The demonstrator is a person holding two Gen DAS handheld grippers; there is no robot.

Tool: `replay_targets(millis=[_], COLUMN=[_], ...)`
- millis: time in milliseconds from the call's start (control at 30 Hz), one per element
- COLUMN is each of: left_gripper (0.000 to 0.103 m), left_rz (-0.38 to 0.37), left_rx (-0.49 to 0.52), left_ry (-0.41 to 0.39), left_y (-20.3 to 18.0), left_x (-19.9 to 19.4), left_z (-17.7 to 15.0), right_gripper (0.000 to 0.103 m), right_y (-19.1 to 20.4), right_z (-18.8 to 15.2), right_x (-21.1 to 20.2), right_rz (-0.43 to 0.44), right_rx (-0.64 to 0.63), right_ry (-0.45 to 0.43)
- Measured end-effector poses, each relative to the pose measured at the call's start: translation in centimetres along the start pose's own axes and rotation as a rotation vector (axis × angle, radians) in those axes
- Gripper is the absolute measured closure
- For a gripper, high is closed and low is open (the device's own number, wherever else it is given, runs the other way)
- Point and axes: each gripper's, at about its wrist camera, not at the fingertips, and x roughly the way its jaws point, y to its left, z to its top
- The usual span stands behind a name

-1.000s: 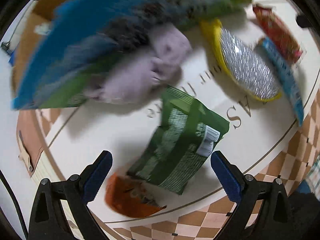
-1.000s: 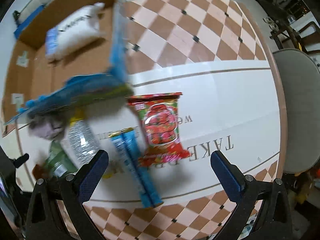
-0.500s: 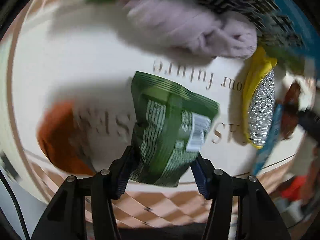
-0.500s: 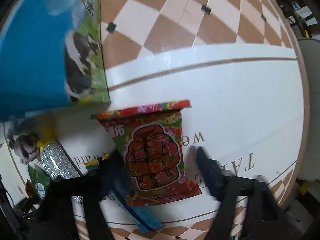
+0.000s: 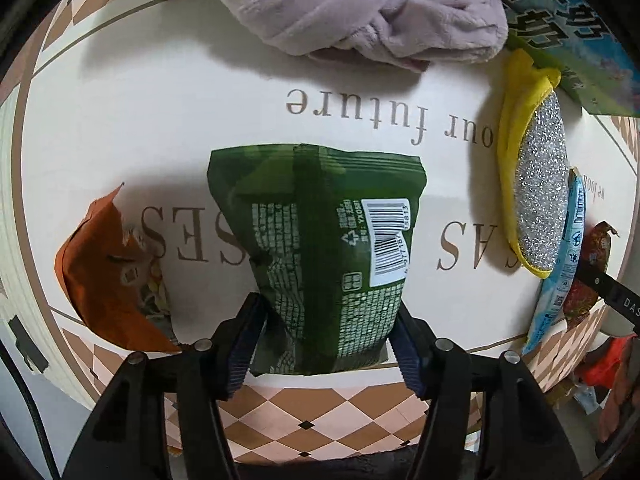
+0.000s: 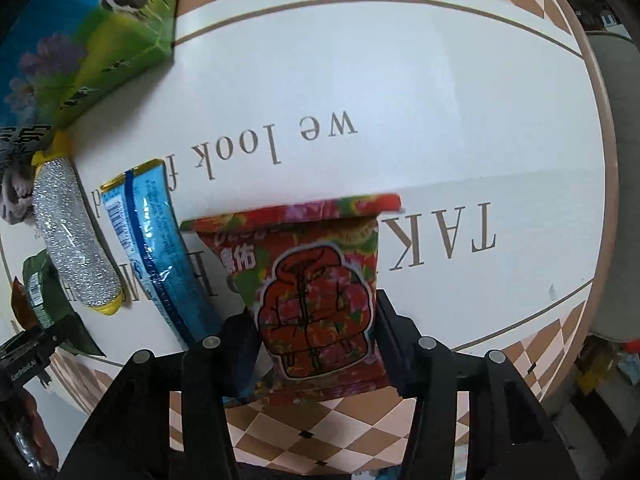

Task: Organize soft objects
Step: 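Lower green bag into box with left gripper while right gripper drops red bag in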

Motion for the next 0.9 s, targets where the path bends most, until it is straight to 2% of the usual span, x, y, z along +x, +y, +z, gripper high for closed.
replay_targets(millis=[133,167,200,300,367,467,633,733,800,900], left_gripper=[0.044,0.046,0.053,0.068,0.069,0.069,0.069,0.069,0.069,0.069], left_rz=[0.050,0.058,0.071,0.052,0.034,-0.017,-0.128,-0.148,-0.133,-0.084], left_rx=[0.038,0.042,0.044,0.034,0.022,0.037,0.070,0.097,0.089,0.058], left_ry=[-0.006,-0.008,-0.013,-0.039,-0.065,-0.128,-0.243,-0.286,-0.286,-0.293], left_y=[-1.5,-1.8,-2.1,-3.3,-3.6,-4.6,-6.7,-7.0,-5.9,-4.6], left_x=[0.3,-0.1,-0.2,-0.9,-2.2,-5.9,-14.6,-19.5,-21.2,-22.2], left_z=[0.1,0.7,0.6,0.0,-0.5,-1.8,-2.5,0.3,2.8,8.4], right_gripper=[0.042,0.042,0.042,0.052,0.055,0.055,0.056,0.055,0.055,0.055], right_y=[-0.1,-0.2,-0.1,1.5,2.6,3.4,5.5,7.3,8.8,12.7], right_z=[0.1,0.1,0.3,0.3,-0.3,-1.5,-3.3,-3.0,-1.4,2.6], right_x=[0.3,0.3,0.2,-0.8,-1.4,-3.8,-12.6,-17.9,-20.9,-23.9], right_rz=[-0.020,-0.019,-0.019,-0.030,-0.036,-0.004,0.094,0.150,0.193,0.202], right_rx=[0.000,0.000,0.000,-0.013,-0.035,-0.070,-0.159,-0.209,-0.238,-0.243], right_ry=[0.001,-0.001,-0.002,-0.016,-0.029,-0.061,-0.195,-0.272,-0.305,-0.334])
